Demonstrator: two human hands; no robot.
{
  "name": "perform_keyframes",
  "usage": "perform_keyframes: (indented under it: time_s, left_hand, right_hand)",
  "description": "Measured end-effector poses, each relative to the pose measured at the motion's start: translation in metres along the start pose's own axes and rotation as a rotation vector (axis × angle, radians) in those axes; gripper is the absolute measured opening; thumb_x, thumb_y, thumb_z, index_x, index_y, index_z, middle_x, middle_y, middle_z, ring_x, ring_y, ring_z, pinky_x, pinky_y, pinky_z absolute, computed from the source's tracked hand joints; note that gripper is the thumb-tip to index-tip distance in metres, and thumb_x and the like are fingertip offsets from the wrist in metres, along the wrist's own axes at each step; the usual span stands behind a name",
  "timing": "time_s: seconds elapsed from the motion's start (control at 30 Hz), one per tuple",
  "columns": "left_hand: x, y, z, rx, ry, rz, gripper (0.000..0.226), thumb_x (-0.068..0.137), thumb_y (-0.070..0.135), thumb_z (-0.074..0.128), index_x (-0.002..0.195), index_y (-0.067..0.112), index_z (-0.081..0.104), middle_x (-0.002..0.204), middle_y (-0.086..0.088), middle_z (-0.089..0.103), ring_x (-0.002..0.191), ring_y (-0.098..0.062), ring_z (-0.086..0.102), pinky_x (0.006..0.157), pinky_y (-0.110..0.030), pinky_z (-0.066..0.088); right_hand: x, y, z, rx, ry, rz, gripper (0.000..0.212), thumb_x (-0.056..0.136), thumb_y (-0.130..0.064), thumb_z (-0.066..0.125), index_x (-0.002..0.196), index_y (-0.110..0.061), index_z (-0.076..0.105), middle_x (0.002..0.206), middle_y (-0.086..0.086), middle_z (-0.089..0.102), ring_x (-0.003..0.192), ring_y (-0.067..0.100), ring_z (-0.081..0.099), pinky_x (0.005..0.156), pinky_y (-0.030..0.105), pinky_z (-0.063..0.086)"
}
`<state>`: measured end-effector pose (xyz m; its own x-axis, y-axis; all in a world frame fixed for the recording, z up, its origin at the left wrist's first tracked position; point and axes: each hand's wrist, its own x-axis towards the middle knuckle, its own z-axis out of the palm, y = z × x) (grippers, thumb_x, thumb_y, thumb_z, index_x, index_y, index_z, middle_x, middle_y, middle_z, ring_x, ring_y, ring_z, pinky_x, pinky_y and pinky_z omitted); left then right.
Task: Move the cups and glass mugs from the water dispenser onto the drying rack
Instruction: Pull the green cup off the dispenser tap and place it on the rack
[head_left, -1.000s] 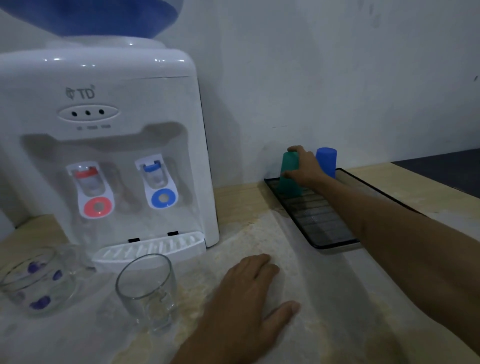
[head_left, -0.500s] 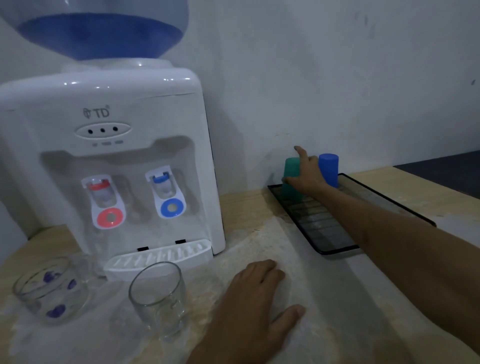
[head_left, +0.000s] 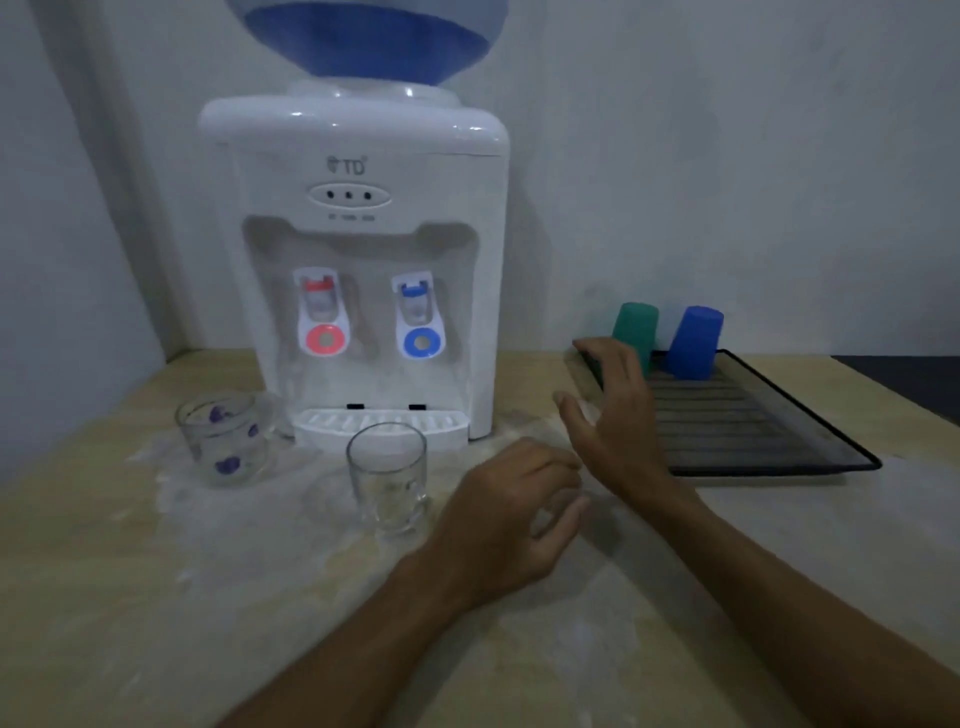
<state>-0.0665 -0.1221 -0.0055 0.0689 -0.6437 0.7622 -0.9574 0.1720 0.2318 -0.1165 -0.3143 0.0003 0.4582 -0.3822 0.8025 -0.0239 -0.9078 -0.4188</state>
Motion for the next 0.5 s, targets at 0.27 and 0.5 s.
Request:
perform_keyframes:
  time_s: [0.27, 0.5]
  left_hand:
    - [0.012, -0.016, -0.083, 0.255, 0.529, 0.069, 0.018, 0.093, 0.008, 0.069, 0.08, -0.002, 0.078, 0.081, -0.014, 0.077, 0.075, -0.025, 0.071, 0.071, -0.037, 0.057]
    - [-0.005, -0.066, -0.132, 0.05, 0.225, -0.428, 0.021, 0.087, 0.034, 0.081, 0.097, 0.016, 0.079, 0.089, 0.008, 0.078, 0.082, -0.008, 0.073, 0.079, -0.03, 0.062]
  right_hand:
    - [-0.043, -0.029, 0.018, 0.019, -0.218, -0.159, 0.045, 0.095, -0.018, 0.069, 0.137, -0.006, 0.058, 0.142, 0.014, 0.053, 0.133, 0.025, 0.05, 0.116, 0.031, 0.039]
    - [-0.046, -0.034, 0.015, 0.042, -0.261, -0.239, 0.043, 0.092, -0.01, 0.074, 0.132, -0.007, 0.061, 0.136, 0.009, 0.055, 0.127, 0.023, 0.054, 0.11, 0.033, 0.044]
